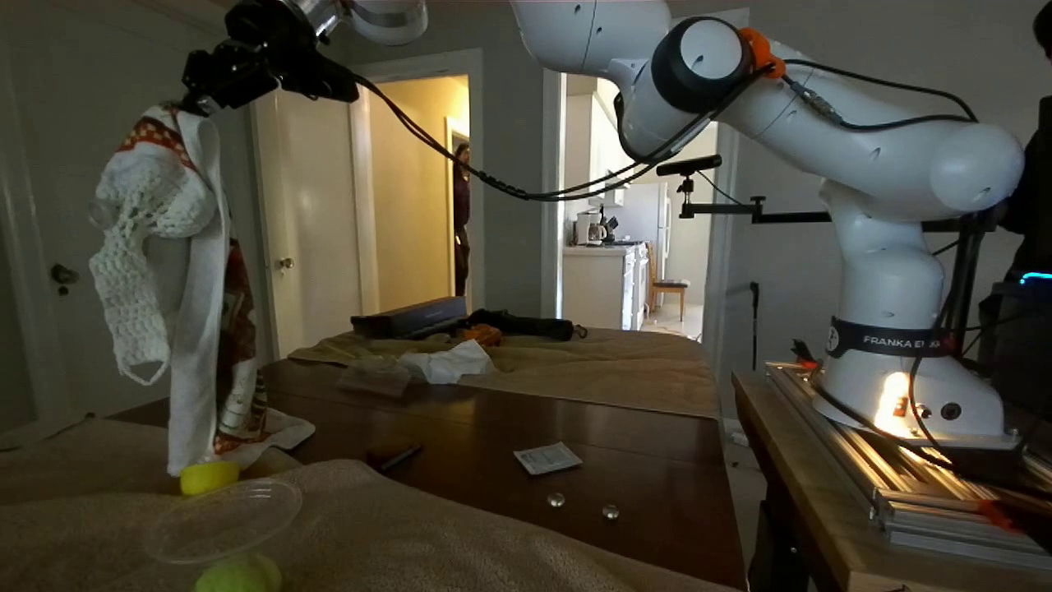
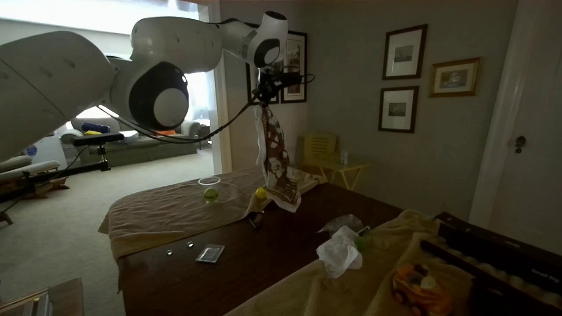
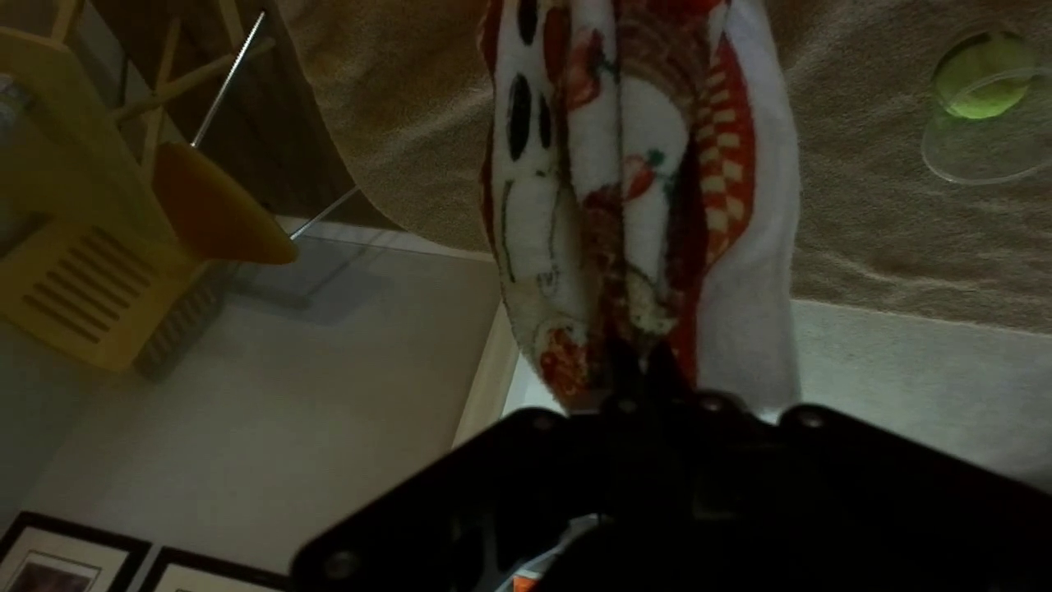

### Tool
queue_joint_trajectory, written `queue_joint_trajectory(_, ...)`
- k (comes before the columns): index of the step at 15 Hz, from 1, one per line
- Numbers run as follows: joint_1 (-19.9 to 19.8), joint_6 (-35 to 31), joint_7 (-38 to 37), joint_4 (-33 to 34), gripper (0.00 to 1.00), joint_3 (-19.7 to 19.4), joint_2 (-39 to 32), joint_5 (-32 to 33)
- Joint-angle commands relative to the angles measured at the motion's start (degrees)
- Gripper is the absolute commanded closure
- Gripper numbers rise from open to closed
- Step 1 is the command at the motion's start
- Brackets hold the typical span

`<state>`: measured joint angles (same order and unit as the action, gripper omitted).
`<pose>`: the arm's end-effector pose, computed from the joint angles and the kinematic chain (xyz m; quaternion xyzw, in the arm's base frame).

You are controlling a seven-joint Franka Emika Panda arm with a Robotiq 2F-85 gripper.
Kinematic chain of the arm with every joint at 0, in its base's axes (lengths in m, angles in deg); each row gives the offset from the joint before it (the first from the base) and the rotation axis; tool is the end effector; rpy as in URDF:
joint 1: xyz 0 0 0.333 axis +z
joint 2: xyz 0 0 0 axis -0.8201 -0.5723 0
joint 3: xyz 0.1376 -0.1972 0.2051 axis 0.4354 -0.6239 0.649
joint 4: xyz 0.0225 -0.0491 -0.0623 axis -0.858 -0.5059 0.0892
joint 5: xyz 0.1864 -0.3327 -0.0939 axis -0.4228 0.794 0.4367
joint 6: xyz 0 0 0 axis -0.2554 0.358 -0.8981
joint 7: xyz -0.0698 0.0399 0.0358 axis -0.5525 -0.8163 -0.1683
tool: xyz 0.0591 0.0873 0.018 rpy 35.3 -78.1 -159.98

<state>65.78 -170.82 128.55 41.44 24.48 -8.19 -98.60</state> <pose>0.7674 0.2462 0.5220 -0.6959 -0.6399 -0.3105 0.0993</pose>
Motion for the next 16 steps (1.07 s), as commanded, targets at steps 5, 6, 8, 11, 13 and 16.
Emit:
queue_joint_trajectory(5, 2.44, -14.84, -14.67, -0.06, 0.99, -6.48, 1.05, 3.52)
queue_joint_trajectory(6, 2.93, -16.07, -15.26, -0.03, 0.99, -7.04, 1.40, 4.41)
queue_joint_trajectory(8, 4.10, -17.91, -16.35, 0.08, 0.99, -7.83, 1.72, 5.86)
queue_joint_trajectory(11, 6.19, -19.90, -16.36, 0.11, 0.99, -8.08, 2.76, 7.49)
queue_joint_trajectory(13, 7.66, -21.02, -14.73, 0.15, 0.99, -7.52, 3.40, 7.91)
queue_joint_trajectory(16, 9.28, -22.17, -12.12, 0.17, 0.99, -5.92, 4.35, 7.18)
